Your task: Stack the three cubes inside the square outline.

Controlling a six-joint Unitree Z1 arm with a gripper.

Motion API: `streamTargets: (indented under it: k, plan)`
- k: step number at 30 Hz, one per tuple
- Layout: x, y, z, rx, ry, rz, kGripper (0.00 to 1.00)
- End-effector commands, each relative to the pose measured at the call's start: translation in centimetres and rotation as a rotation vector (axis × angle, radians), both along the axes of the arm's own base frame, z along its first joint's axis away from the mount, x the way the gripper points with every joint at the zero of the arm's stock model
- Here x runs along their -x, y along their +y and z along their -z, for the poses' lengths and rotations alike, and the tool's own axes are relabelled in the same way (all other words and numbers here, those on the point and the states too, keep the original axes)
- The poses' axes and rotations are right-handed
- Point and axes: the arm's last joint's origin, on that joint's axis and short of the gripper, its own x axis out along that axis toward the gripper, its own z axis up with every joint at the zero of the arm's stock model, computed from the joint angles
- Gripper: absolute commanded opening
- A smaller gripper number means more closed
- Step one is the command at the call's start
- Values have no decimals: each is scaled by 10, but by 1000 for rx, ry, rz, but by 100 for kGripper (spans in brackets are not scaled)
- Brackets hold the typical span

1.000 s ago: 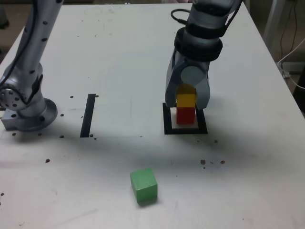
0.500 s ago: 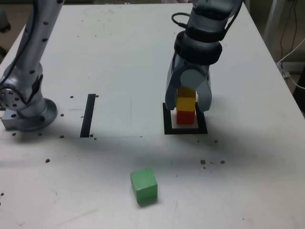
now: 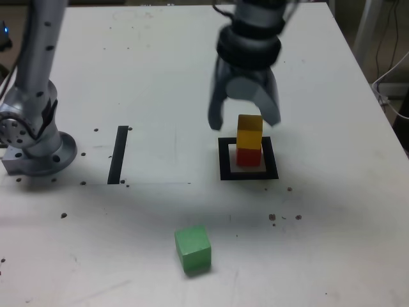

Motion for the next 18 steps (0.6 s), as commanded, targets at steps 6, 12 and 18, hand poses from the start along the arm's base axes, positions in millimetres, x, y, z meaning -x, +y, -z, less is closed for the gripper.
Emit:
streamTargets:
  k: [6, 12, 18]
  plan:
    - [32, -28, -27, 2, -61, 29, 99]
    - [46, -68, -28, 17, -55, 46, 99]
    - [61, -109, -23, 31, -33, 8, 99]
